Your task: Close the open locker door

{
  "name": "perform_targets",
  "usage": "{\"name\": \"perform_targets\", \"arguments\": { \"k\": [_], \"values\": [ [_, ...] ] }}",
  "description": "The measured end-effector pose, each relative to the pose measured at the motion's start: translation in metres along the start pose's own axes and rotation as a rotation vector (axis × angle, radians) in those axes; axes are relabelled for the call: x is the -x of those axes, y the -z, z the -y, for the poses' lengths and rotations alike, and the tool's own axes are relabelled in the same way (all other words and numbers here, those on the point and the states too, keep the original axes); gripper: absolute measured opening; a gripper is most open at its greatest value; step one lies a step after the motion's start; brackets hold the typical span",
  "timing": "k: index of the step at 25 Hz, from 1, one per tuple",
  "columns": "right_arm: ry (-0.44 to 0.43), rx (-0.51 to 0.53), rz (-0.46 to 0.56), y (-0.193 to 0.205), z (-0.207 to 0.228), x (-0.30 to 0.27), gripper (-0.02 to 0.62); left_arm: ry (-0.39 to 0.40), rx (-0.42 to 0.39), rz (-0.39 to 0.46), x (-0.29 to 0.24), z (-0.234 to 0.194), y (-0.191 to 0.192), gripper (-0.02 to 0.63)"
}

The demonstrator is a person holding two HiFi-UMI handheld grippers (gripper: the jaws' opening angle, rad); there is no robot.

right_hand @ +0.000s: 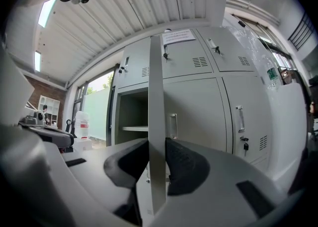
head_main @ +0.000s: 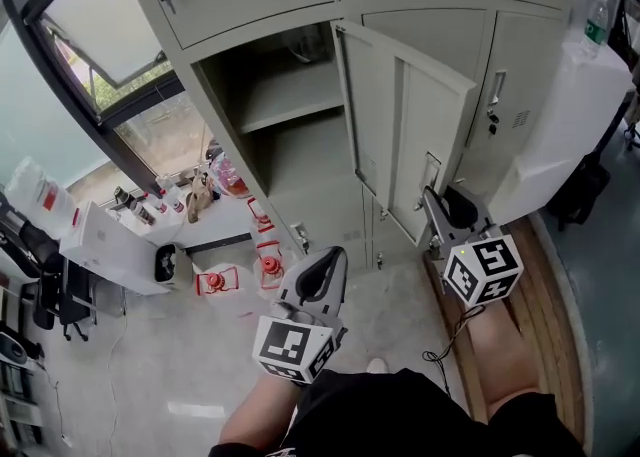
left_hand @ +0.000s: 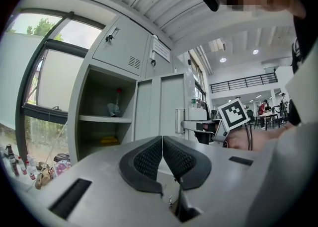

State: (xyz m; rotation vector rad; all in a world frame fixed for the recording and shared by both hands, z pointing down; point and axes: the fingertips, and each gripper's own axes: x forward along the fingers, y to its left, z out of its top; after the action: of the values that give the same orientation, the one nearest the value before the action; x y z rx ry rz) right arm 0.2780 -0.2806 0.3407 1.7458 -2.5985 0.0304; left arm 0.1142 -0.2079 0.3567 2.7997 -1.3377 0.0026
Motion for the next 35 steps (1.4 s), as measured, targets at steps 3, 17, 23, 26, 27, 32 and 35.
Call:
{"name": "perform_targets", "arguments": {
  "k": [3, 17, 23, 26, 27, 32, 35],
  "values": [
    [0.011, 0.001, 0.005, 0.000, -0.005, -0.001, 0.149, -0.004, 0.006, -0.001, 0.001, -0.006, 0.003, 0.018],
    [0.046, 0.000, -0.005, 0.002, -0.047, -0.004, 0.163, 0.024, 0.022, 0.004, 0.005, -0.039, 0.005, 0.018],
    [-0.023, 0.015, -0.006, 0.002, -0.083, -0.013, 0.184, 0.013, 0.024, 0.002, 0.016, -0.053, 0.006, 0.018],
    [-0.056, 0.033, -0.008, 0.003, -0.104, -0.022, 0.189, -0.006, 0.021, 0.003, 0.024, -0.063, 0.004, 0.018],
    [-0.067, 0.039, -0.009, 0.003, -0.111, -0.025, 0.190, -0.013, 0.019, 0.005, 0.027, -0.066, 0.003, 0.018],
    [-0.106, 0.043, -0.006, 0.003, -0.140, -0.041, 0.202, -0.058, 0.015, 0.006, 0.045, -0.086, 0.000, 0.018],
    [-0.139, 0.048, -0.007, 0.003, -0.156, -0.049, 0.207, -0.084, 0.015, 0.007, 0.056, -0.096, 0.000, 0.018]
  ]
}}
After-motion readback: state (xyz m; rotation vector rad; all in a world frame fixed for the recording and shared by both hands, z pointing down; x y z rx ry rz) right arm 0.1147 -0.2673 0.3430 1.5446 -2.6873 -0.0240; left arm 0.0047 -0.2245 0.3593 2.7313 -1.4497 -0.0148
